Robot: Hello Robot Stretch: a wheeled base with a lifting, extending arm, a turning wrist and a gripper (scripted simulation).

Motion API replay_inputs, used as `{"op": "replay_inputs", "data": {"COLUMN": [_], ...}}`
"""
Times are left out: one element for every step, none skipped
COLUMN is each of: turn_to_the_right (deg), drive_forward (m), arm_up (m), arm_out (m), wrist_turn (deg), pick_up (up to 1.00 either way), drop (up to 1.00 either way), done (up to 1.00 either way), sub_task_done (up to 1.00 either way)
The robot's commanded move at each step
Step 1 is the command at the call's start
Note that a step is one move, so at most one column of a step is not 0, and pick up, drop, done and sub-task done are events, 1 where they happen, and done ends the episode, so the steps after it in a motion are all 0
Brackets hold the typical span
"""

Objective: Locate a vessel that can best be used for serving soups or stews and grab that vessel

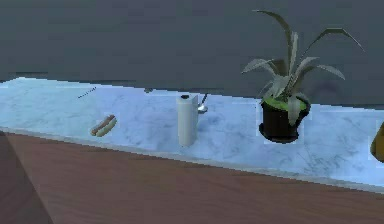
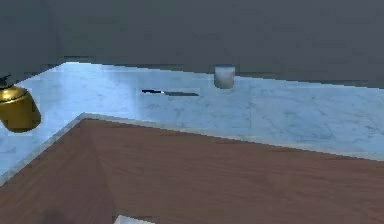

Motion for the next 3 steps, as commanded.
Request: {"op": "replay_inputs", "data": {"turn_to_the_right": [12.0, 0.0, -45.0], "drive_forward": [0.00, 0.35, 0.00], "arm_up": [0.00, 0.00, 0.00], "arm_out": [0.00, 0.00, 0.00], "wrist_turn": [0.0, 0.0, 0.0], "pick_up": [0.00, 0.00, 0.00], "drop": [0.00, 0.00, 0.00], "done": [0.00, 0.00, 0.00], "sub_task_done": [0.00, 0.00, 0.00]}}
